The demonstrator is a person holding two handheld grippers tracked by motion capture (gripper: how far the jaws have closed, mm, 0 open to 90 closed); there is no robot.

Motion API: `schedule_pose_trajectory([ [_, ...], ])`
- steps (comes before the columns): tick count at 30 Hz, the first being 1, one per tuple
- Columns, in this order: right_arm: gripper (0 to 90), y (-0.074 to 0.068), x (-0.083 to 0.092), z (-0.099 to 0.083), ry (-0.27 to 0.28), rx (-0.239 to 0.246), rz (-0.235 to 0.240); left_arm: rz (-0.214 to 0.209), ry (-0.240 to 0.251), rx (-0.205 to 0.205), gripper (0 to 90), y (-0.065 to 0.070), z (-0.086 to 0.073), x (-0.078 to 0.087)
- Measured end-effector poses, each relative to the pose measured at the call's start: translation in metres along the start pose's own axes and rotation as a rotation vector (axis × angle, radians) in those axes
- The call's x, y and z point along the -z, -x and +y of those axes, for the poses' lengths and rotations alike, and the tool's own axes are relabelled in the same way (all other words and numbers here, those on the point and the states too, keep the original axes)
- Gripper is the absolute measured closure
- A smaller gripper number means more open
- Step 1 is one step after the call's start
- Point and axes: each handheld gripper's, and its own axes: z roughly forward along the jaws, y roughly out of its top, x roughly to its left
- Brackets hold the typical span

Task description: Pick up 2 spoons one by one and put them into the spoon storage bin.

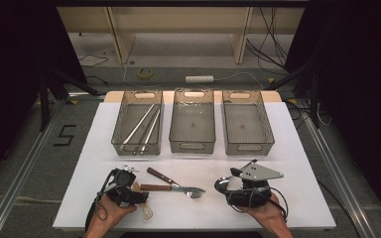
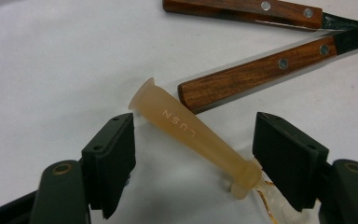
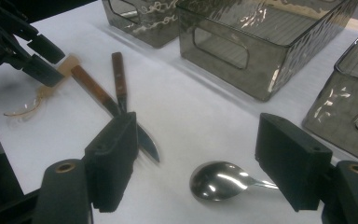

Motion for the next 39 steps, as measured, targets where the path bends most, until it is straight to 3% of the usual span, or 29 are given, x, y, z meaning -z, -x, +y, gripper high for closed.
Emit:
schedule_pose_trajectory([
  [7,30.6,0.0009,0.0004,-0.0002,0.003,-0.003,-0.002,-0.008,-0.029,-0.004,32.8,0.0009,0.0015,-0.0014],
  [17,31.0,0.0003,0.0003,-0.0001,0.0,0.002,-0.003,0.019,-0.053,-0.024,37.8,0.0031,0.0038,-0.0041],
  [29,31.4,-0.0011,-0.0005,0.0003,0.0,0.007,-0.006,-0.004,-0.069,-0.019,43.5,-0.0005,0.0037,-0.0055],
  [32,31.6,-0.0015,-0.0004,0.0003,-0.001,0.008,-0.006,0.018,-0.074,-0.045,48.6,-0.0002,0.0027,-0.0047],
  [39,31.7,-0.0016,-0.0005,0.0004,-0.002,0.008,-0.007,0.04,-0.07,-0.053,63.2,-0.0023,-0.0005,-0.0022],
])
